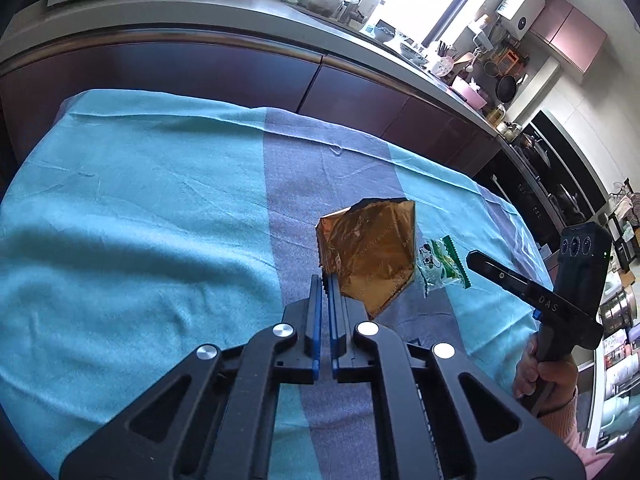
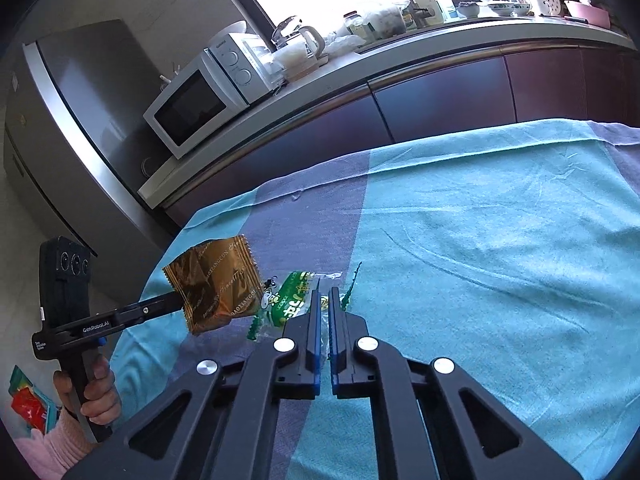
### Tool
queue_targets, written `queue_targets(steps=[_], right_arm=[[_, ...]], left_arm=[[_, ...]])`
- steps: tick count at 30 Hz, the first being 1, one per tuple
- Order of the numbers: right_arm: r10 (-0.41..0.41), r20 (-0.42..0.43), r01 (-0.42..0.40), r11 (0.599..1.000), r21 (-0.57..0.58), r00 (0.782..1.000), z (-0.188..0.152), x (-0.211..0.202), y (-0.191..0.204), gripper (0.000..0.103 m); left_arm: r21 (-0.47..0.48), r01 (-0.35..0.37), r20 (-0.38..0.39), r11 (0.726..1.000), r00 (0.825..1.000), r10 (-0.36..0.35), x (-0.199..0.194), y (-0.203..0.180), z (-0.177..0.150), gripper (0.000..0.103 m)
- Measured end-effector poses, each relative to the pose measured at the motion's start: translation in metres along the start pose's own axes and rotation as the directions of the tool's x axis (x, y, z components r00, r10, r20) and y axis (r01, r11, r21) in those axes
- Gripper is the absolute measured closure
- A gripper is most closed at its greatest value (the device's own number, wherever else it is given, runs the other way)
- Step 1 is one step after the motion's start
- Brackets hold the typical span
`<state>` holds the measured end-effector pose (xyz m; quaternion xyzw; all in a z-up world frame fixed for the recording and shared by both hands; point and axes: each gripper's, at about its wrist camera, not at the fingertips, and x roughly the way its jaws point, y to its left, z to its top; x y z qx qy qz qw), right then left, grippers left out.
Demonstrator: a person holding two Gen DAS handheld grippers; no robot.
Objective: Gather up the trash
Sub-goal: 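Grasp the gold foil wrapper with the left tool while the right tool grasps the green-printed wrapper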
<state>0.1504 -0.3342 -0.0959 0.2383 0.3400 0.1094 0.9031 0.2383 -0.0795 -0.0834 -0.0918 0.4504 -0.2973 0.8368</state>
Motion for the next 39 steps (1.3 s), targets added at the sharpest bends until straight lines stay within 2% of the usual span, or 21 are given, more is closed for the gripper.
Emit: queue_targets(steps=[5,10,14,15,16,17,18,19,21,23,25,27,29,30,32,33,34,36,37,39], right_arm=[[0.032,0.005,-0.032,0.999,0.013,0.999,-0.005,-0.006,0.003,0.101],[0.065,-0.005,-0.065,0.998,0.011,0.998,-0.012,-0.008,0.011,0.101],[0.045,0.000,-0.045,0.998,0.035,0.999,-0.011,-0.006,0.009,0.097],[0.037,0.004,-0.037,0.998,0.050,0.999,-0.010,-0.006,0.007,0.093],[0.034,0.008,-0.035,0.997,0.067,0.999,-0.008,-0.006,0.004,0.076],[0.035,0.007,-0.036,0.996,0.077,0.999,-0.008,-0.005,0.002,0.065],[0.029,0.006,-0.029,0.997,0.077,1.000,-0.007,-0.004,0.002,0.054],[0.016,0.002,-0.016,0.997,0.070,1.000,-0.006,-0.001,0.003,0.054],[0.013,-0.015,-0.012,0.997,0.074,1.000,-0.004,0.005,0.003,0.054],[0.005,-0.032,-0.003,0.998,0.067,0.999,-0.002,0.012,0.005,0.054],[0.003,-0.043,0.000,0.998,0.060,0.999,-0.002,0.017,0.007,0.054],[0.001,-0.057,0.001,0.999,0.044,0.998,-0.002,0.022,0.009,0.054],[0.002,-0.073,0.000,1.000,0.028,0.997,-0.004,0.027,0.012,0.061],[0.006,-0.084,-0.004,1.000,0.022,0.996,-0.005,0.029,0.012,0.068],[0.007,-0.090,-0.007,1.000,0.010,0.996,-0.006,0.030,0.014,0.071],[0.008,-0.086,-0.008,1.000,0.003,0.996,-0.006,0.029,0.015,0.072],[0.007,-0.082,-0.008,1.000,-0.008,0.997,-0.006,0.028,0.016,0.074],[0.007,-0.074,-0.008,1.000,-0.019,0.997,-0.006,0.026,0.018,0.075],[0.010,-0.068,-0.012,1.000,-0.020,0.998,-0.006,0.025,0.018,0.075],[0.013,-0.056,-0.014,1.000,-0.018,0.998,-0.004,0.023,0.019,0.075]], left_arm=[[0.010,-0.010,0.032,1.000,0.999,0.010,-0.023,0.002,-0.015,0.100],[-0.006,0.011,0.039,1.000,0.999,-0.011,-0.045,0.010,-0.033,0.100],[-0.005,0.013,0.038,1.000,0.999,-0.013,-0.054,0.016,-0.046,0.100],[-0.008,0.008,0.035,1.000,0.999,-0.007,-0.055,0.017,-0.048,0.099],[-0.011,0.002,0.035,1.000,0.999,-0.002,-0.055,0.018,-0.050,0.099],[-0.012,0.003,0.031,1.000,1.000,-0.002,-0.054,0.019,-0.051,0.097],[-0.016,0.005,0.028,1.000,1.000,-0.005,-0.053,0.020,-0.051,0.090],[-0.024,0.012,0.022,1.000,1.000,-0.011,-0.051,0.021,-0.052,0.079],[-0.038,0.032,0.010,0.999,0.999,-0.032,-0.045,0.022,-0.050,0.066],[-0.050,0.040,-0.007,0.998,0.999,-0.040,-0.037,0.020,-0.047,0.065],[-0.080,0.066,-0.032,0.995,0.997,-0.069,-0.026,0.020,-0.043,0.056],[-0.099,0.078,-0.056,0.992,0.995,-0.084,-0.013,0.019,-0.040,0.056],[-0.110,0.081,-0.057,0.991,0.995,-0.088,-0.003,0.018,-0.037,0.056],[-0.112,0.079,-0.055,0.991,0.995,-0.086,-0.001,0.017,-0.034,0.056],[-0.125,0.081,-0.053,0.989,0.995,-0.088,0.004,0.017,-0.030,0.057],[-0.133,0.076,-0.049,0.988,0.995,-0.083,0.006,0.018,-0.029,0.060],[-0.135,0.068,-0.046,0.988,0.996,-0.075,0.007,0.018,-0.027,0.072],[-0.137,0.061,-0.059,0.989,0.996,-0.070,0.012,0.018,-0.026,0.089],[-0.140,0.054,-0.060,0.989,0.996,-0.063,0.013,0.019,-0.026,0.093],[-0.127,0.039,-0.050,0.991,0.998,-0.046,0.014,0.018,-0.027,0.094]])
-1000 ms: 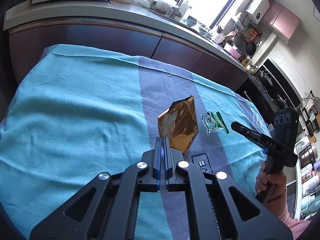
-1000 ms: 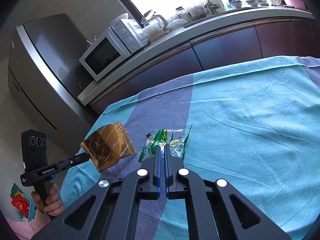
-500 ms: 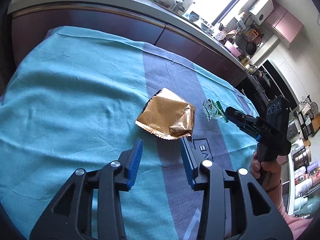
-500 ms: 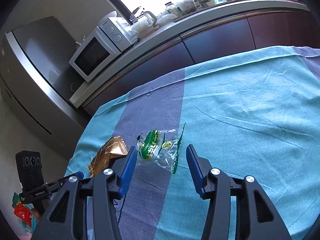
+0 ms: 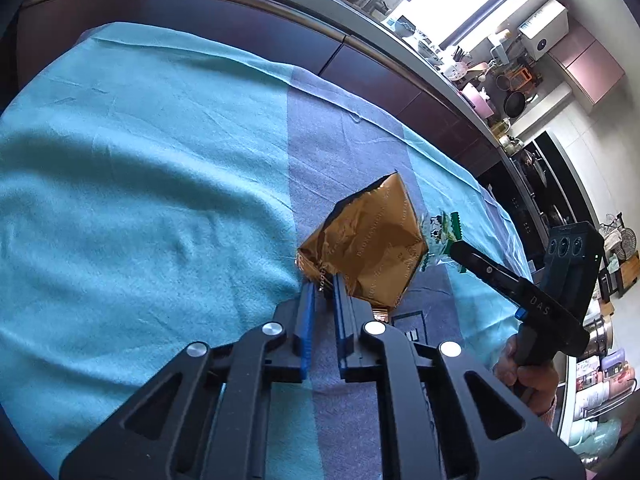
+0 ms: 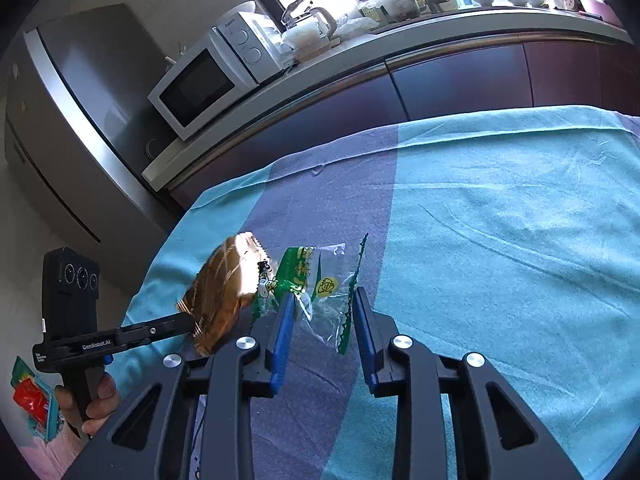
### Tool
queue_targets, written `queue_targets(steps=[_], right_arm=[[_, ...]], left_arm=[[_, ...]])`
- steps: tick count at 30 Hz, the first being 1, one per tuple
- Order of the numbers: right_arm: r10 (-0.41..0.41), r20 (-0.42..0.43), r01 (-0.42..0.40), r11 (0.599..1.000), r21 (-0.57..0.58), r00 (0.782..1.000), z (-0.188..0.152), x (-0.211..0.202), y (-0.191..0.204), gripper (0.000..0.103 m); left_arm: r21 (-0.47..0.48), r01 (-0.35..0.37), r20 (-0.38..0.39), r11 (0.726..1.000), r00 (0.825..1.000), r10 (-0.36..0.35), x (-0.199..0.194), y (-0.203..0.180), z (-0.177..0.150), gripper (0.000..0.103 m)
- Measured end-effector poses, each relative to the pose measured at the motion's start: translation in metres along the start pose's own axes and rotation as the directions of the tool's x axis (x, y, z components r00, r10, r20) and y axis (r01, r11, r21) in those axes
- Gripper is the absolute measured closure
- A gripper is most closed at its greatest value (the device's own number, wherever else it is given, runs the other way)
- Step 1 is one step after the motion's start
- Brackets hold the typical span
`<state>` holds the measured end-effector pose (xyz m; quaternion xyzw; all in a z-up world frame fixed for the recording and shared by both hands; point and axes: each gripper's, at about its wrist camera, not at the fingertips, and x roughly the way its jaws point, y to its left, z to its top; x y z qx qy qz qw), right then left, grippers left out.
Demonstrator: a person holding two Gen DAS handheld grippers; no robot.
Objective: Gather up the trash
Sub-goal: 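Grasp the gold foil wrapper with the left tool while the right tool grasps the green-printed wrapper, then lift the gold foil wrapper and green-printed wrapper and carry them to the teal bin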
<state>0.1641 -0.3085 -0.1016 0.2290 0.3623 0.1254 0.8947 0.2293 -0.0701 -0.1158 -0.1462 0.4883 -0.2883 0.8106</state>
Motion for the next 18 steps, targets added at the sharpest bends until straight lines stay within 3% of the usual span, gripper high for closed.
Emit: queue_targets(steps=[9,16,18], right_arm=[[0.060,0.066,-0.059,0.998,-0.008,0.996,0.015,-0.013,0.012,0.075],[0.046,-0.040,-0.050,0.995,-0.088,0.998,0.011,0.021,0.038,0.077],[0.040,-0.057,-0.045,0.994,-0.099,0.998,0.009,0.027,0.040,0.077]], left_arm=[[0.106,-0.036,0.049,0.994,0.998,0.030,-0.012,-0.017,-0.005,0.097],[0.162,-0.030,0.040,0.986,0.999,0.023,-0.014,-0.026,-0.011,0.097],[0.151,-0.015,0.018,0.988,1.000,0.013,-0.011,-0.024,-0.011,0.091]])
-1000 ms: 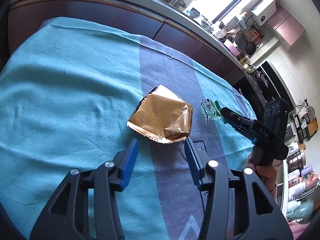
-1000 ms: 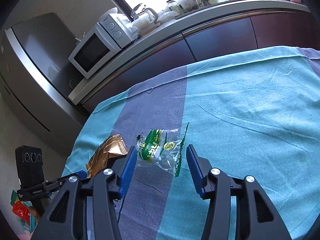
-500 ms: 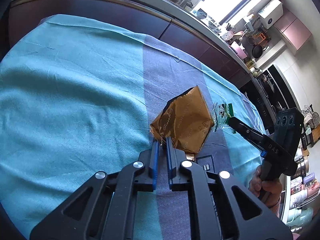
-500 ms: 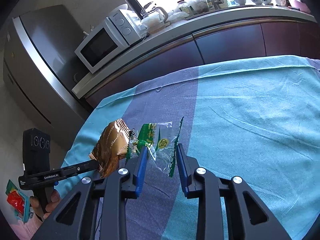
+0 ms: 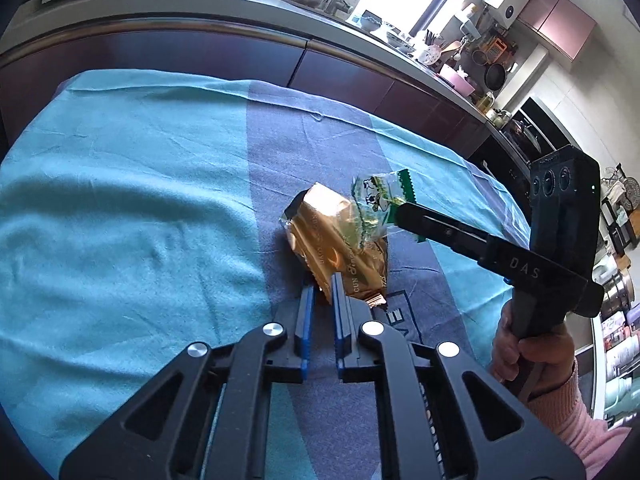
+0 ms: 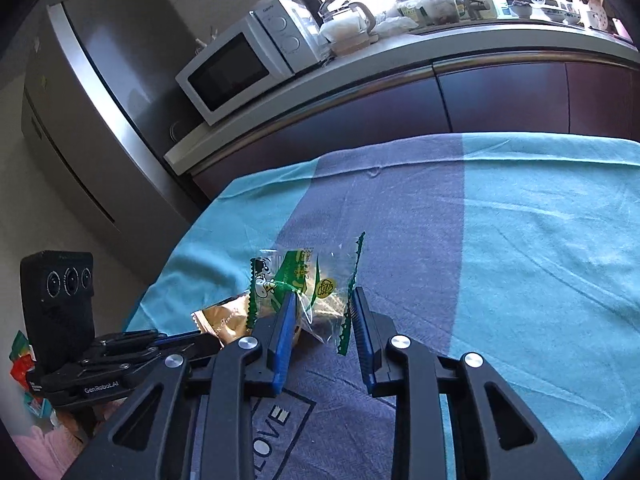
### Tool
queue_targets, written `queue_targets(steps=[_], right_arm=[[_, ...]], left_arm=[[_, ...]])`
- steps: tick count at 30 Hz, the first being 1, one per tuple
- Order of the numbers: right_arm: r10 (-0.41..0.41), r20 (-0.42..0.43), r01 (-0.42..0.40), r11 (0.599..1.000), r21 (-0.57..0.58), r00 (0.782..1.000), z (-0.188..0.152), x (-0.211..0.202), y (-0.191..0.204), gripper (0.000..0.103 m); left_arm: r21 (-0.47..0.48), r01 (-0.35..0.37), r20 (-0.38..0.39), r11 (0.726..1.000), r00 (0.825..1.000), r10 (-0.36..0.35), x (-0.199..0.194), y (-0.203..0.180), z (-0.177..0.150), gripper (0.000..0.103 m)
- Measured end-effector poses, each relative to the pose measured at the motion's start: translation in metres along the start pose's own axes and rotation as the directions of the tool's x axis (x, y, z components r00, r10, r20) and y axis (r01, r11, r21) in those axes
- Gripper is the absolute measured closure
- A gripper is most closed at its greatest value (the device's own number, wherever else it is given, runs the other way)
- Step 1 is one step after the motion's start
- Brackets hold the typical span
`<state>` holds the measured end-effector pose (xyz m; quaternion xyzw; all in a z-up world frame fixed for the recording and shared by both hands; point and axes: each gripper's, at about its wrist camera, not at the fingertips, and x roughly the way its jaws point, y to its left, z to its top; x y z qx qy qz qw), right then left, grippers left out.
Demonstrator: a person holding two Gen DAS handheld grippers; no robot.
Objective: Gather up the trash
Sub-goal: 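Lift the gold foil wrapper and green-printed wrapper and carry them to the teal bin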
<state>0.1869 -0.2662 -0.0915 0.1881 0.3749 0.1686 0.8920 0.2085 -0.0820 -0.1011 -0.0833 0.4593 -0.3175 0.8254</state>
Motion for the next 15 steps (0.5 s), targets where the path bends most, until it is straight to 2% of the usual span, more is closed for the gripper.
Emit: queue_targets(steps=[1,2,6,8,10,15], right_arm=[[-0.004,-0.007,0.004,1.000,-0.008,1.000,0.000,0.002,0.001,0.077],[-0.010,-0.014,0.010,1.000,-0.014,1.000,0.000,0.005,0.002,0.077],[-0.010,-0.023,0.010,1.000,-0.014,1.000,-0.003,0.007,0.002,0.077],[-0.007,-0.020,0.007,1.000,-0.009,1.000,-0.004,0.006,0.002,0.077],[-0.004,-0.017,0.004,1.000,-0.005,1.000,-0.004,0.005,0.002,0.077],[0.004,0.012,-0.004,1.000,0.009,1.000,-0.003,-0.004,0.000,0.077]], left_arm=[[-0.010,0.003,-0.003,1.000,1.000,-0.003,0.001,0.002,0.000,0.083],[-0.014,0.008,-0.004,1.000,1.000,-0.008,0.003,0.003,0.001,0.081],[-0.049,0.035,-0.025,0.998,0.999,-0.036,0.013,0.010,0.004,0.080],[-0.064,0.041,-0.025,0.997,0.999,-0.042,0.016,0.012,0.006,0.082],[-0.062,0.017,-0.021,0.998,1.000,-0.019,0.017,0.011,0.008,0.094],[-0.052,-0.009,-0.002,0.999,1.000,0.009,0.011,0.011,0.004,0.094]])
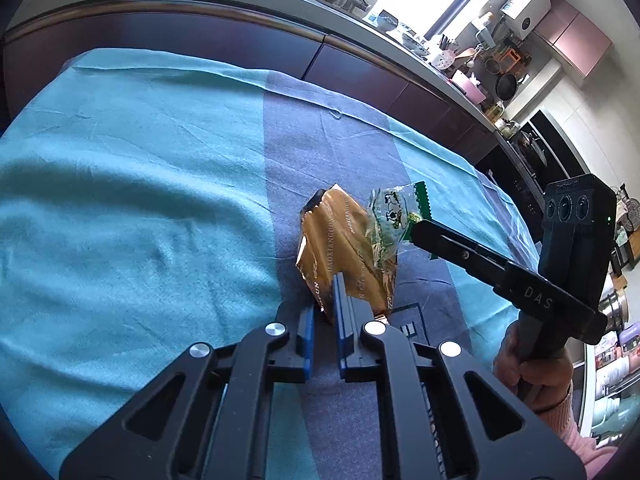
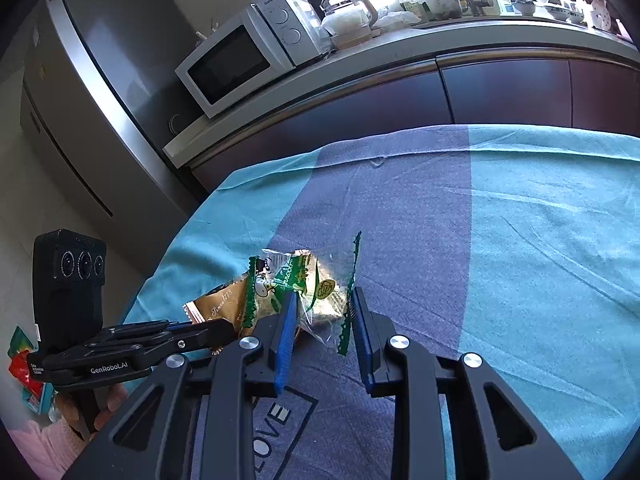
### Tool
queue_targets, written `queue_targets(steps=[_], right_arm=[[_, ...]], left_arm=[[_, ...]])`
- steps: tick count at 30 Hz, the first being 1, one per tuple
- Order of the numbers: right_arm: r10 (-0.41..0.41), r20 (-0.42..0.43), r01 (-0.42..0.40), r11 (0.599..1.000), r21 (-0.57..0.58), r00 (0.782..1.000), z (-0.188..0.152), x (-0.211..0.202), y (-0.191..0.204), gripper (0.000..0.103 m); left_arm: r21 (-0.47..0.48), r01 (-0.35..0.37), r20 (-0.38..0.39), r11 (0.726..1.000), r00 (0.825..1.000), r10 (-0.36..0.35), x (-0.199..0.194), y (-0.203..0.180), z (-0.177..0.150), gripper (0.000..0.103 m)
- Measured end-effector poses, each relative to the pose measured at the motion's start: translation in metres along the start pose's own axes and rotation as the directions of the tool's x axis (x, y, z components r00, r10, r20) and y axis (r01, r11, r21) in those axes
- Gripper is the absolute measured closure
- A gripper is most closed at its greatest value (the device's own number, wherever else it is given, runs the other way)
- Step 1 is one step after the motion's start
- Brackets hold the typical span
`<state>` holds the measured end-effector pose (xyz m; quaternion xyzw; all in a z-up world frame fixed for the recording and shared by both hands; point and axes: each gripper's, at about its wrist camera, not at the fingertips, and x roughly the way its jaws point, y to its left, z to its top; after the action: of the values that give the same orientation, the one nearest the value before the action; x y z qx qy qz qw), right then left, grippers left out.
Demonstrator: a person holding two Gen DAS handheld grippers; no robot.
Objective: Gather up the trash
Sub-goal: 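Lift the gold foil wrapper and green-printed wrapper and carry them to the teal bin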
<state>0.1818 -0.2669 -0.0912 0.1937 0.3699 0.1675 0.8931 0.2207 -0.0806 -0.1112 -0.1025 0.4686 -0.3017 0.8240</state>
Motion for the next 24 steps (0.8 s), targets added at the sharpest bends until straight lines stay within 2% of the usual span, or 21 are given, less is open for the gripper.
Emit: queue_targets(steps=[13,24], right_arm=[[0.028,0.071,-0.027,0.999,-0.022,0.997,-0.010,-0.027,0.022,0.077],[0.074,0.071,-0.070,0.996,-0.059,0.995,-0.027,-0.030,0.051,0.077]], left_arm=[[0.095,-0.093,0.129,0.991,0.988,0.080,-0.065,-0.009,-0.022,0.095],[0.122,-0.159,0.200,0.980,0.971,0.133,-0.114,-0.005,-0.049,0.095]])
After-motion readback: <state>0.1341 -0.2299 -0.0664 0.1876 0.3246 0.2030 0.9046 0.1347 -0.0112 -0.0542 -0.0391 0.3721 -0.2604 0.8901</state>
